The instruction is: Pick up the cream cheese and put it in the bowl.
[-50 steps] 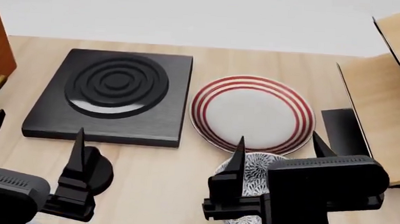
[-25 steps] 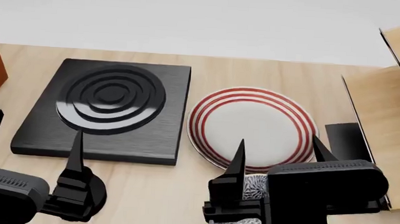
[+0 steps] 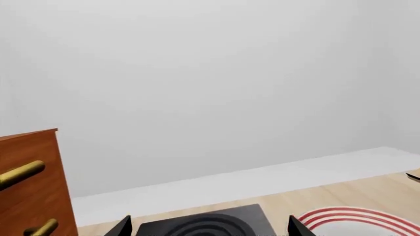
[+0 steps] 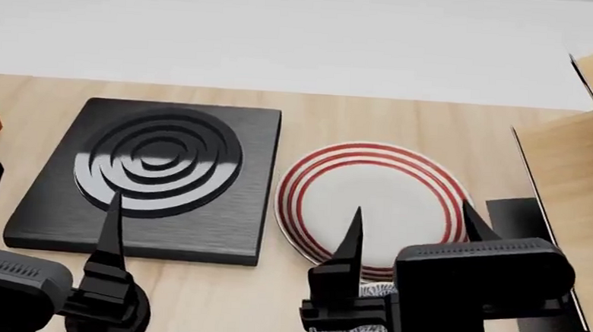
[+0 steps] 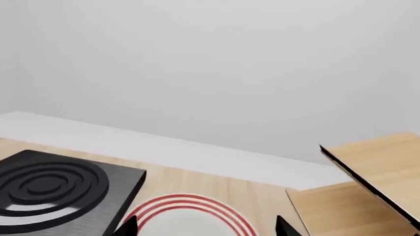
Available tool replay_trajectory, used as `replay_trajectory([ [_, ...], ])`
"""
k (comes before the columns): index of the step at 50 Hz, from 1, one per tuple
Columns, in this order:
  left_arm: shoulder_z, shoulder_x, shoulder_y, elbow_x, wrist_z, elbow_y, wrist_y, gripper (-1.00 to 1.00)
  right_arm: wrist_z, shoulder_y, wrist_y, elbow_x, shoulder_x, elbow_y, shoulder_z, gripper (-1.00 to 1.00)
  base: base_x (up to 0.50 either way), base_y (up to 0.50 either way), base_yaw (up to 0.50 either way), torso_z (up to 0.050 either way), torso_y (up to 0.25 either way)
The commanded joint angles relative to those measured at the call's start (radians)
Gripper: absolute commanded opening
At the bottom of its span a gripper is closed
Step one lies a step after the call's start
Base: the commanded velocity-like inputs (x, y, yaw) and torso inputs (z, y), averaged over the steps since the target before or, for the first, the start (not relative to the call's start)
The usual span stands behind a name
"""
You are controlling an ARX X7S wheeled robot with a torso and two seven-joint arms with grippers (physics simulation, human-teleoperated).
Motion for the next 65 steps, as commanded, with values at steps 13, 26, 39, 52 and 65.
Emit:
replay_trajectory([
  [13,0.005,-0.001,-0.012,-0.005,-0.016,-0.012,0.005,1.0,0.0,-0.009,-0.017,0.012,0.01,0.002,-0.003,1.0,0.0,0.0,0.0,0.0,0.0],
  [26,0.011,-0.01,-0.007,-0.002,-0.034,0.025,-0.019,1.0,-0.026,0.031,0.069,0.053,0.03,-0.046,0.001,1.0,0.0,0.0,0.0,0.0,0.0],
  [39,0.002,-0.018,-0.006,-0.008,-0.05,0.077,-0.052,1.0,-0.067,0.07,0.123,0.089,0.06,-0.07,-0.018,1.0,0.0,0.0,0.0,0.0,0.0],
  [52,-0.005,-0.025,-0.029,-0.012,-0.064,0.119,-0.095,1.0,-0.099,0.109,0.156,0.112,0.078,-0.068,-0.055,1.0,0.0,0.0,0.0,0.0,0.0],
  [65,-0.012,-0.03,-0.042,-0.02,-0.071,0.136,-0.116,1.0,-0.158,0.198,0.251,0.183,0.074,-0.051,-0.062,1.0,0.0,0.0,0.0,0.0,0.0],
])
